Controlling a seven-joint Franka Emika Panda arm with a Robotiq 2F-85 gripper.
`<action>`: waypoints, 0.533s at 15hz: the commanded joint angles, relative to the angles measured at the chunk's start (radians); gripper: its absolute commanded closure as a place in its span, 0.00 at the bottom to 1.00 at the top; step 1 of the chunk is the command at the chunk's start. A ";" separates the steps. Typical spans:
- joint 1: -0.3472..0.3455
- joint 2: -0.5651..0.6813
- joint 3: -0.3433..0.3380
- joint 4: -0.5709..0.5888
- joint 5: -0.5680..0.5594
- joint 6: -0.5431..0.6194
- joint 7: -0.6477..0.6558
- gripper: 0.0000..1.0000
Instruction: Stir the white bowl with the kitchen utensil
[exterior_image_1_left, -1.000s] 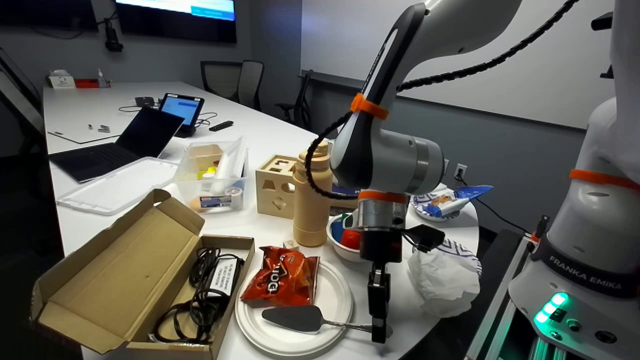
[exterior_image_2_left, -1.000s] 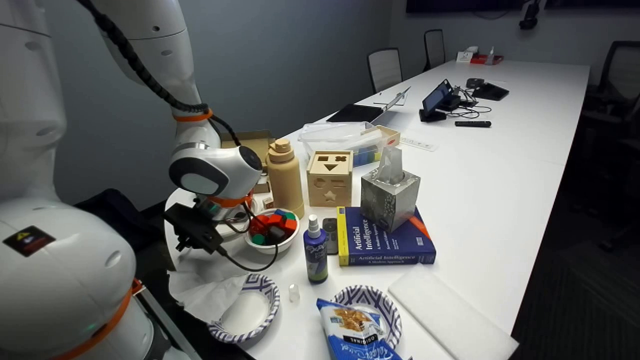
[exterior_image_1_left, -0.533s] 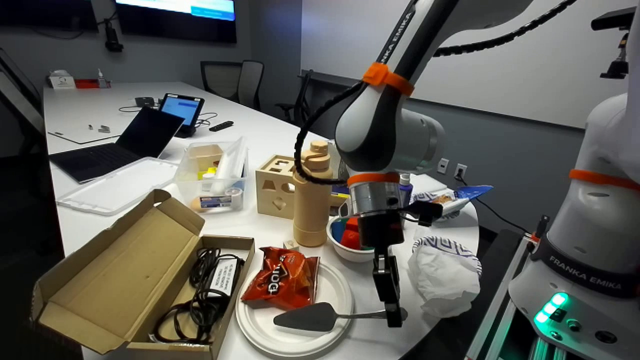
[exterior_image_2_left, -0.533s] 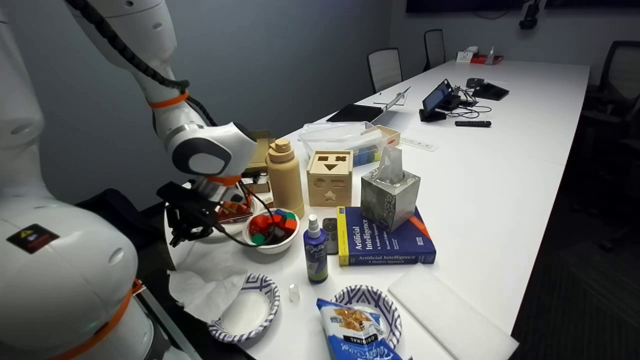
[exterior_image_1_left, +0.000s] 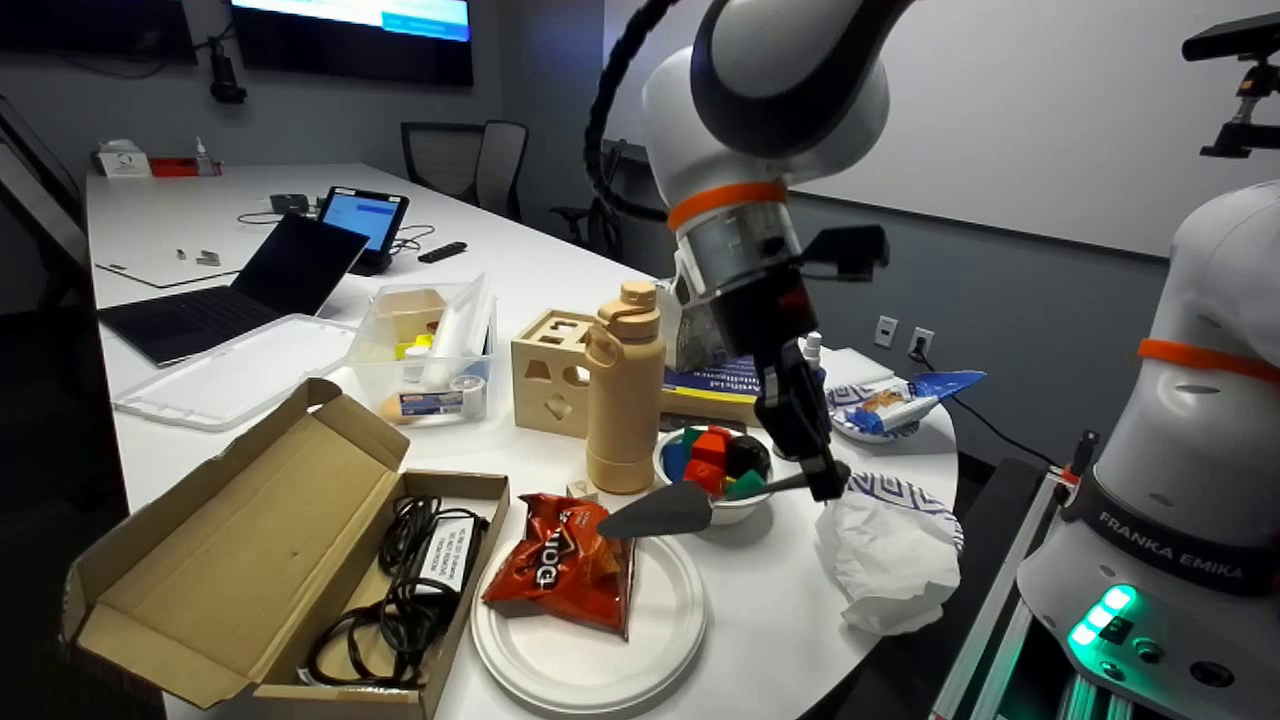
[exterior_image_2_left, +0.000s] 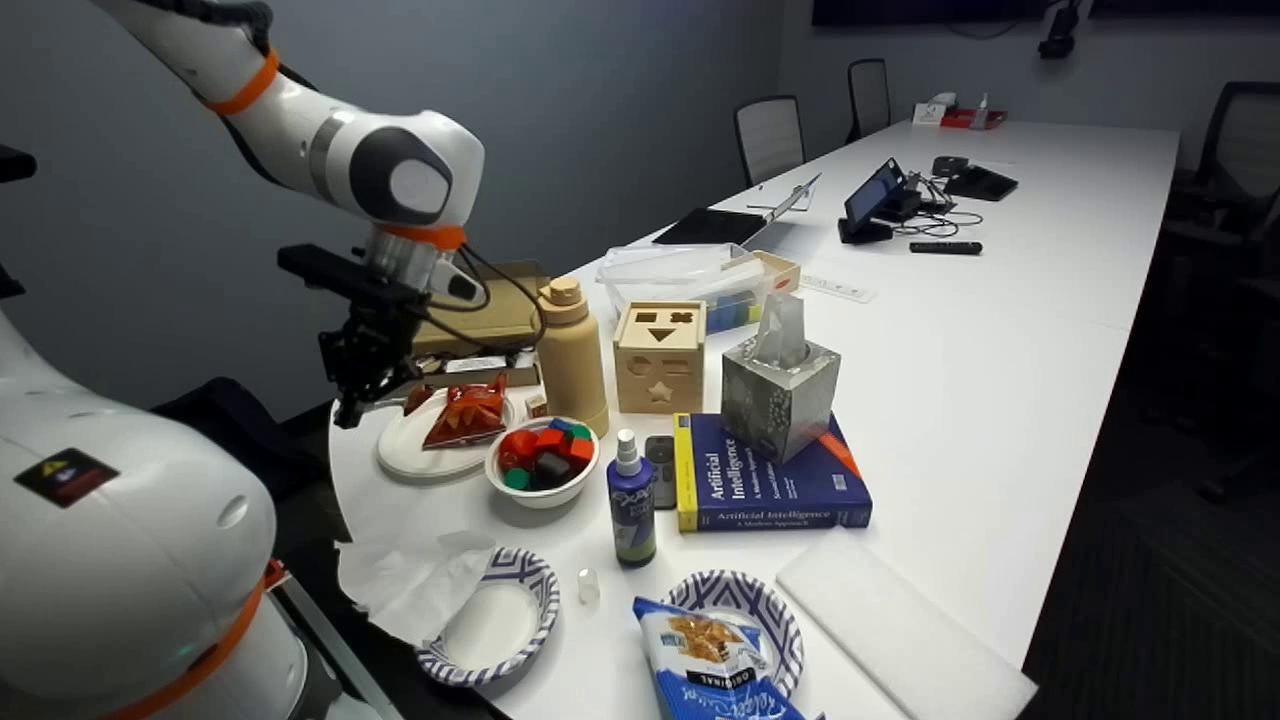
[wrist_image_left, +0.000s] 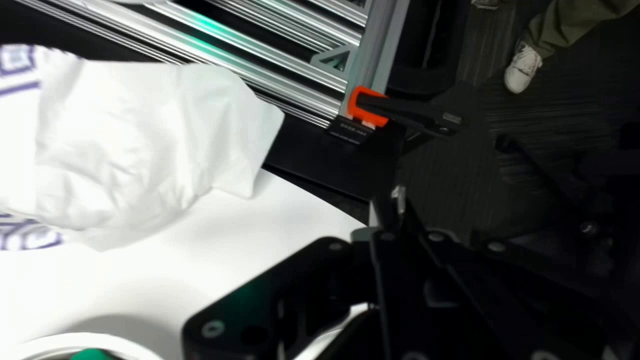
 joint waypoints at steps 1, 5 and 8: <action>-0.037 -0.028 -0.009 0.118 -0.149 -0.199 0.207 0.99; -0.073 0.066 -0.014 0.190 -0.240 -0.313 0.345 0.99; -0.089 0.130 -0.024 0.215 -0.289 -0.369 0.433 0.99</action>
